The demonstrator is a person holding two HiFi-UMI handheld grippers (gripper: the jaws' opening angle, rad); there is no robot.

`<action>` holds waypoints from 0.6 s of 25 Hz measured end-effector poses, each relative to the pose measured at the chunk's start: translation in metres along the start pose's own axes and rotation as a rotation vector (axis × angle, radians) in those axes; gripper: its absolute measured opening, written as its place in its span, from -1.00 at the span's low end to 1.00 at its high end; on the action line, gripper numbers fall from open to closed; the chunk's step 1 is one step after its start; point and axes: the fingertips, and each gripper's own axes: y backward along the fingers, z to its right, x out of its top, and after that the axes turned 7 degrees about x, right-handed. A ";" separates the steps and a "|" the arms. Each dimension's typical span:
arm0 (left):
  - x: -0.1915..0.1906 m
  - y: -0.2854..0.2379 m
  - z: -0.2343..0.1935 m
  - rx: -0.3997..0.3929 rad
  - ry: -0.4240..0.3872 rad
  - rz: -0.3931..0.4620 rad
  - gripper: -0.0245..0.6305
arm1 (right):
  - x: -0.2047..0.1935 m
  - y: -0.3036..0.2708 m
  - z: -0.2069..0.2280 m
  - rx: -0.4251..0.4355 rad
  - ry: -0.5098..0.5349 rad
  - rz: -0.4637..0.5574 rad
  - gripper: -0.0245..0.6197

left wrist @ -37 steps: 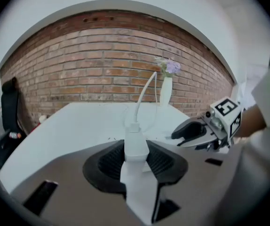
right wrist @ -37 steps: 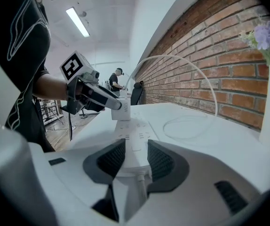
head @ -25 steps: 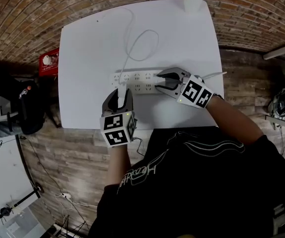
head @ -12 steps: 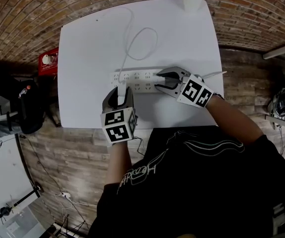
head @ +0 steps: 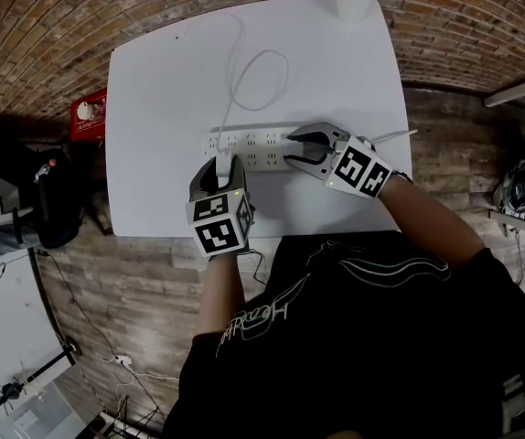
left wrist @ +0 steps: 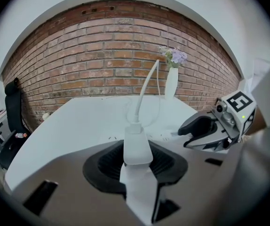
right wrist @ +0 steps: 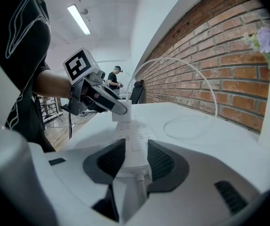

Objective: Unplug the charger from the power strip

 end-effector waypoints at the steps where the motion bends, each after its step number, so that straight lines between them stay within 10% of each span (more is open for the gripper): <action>1: 0.001 0.000 0.000 -0.003 0.004 0.005 -0.51 | 0.000 0.000 0.000 -0.001 0.000 0.000 -0.52; 7: 0.001 0.002 -0.008 -0.054 0.145 0.031 -0.51 | 0.000 0.000 0.000 0.007 -0.007 0.001 -0.52; 12: 0.007 0.007 0.000 0.032 -0.077 0.073 -0.51 | 0.001 0.000 0.000 0.002 -0.009 0.003 -0.53; 15: 0.005 0.007 -0.002 -0.015 0.015 0.071 -0.51 | 0.001 0.000 0.000 0.007 -0.009 0.004 -0.53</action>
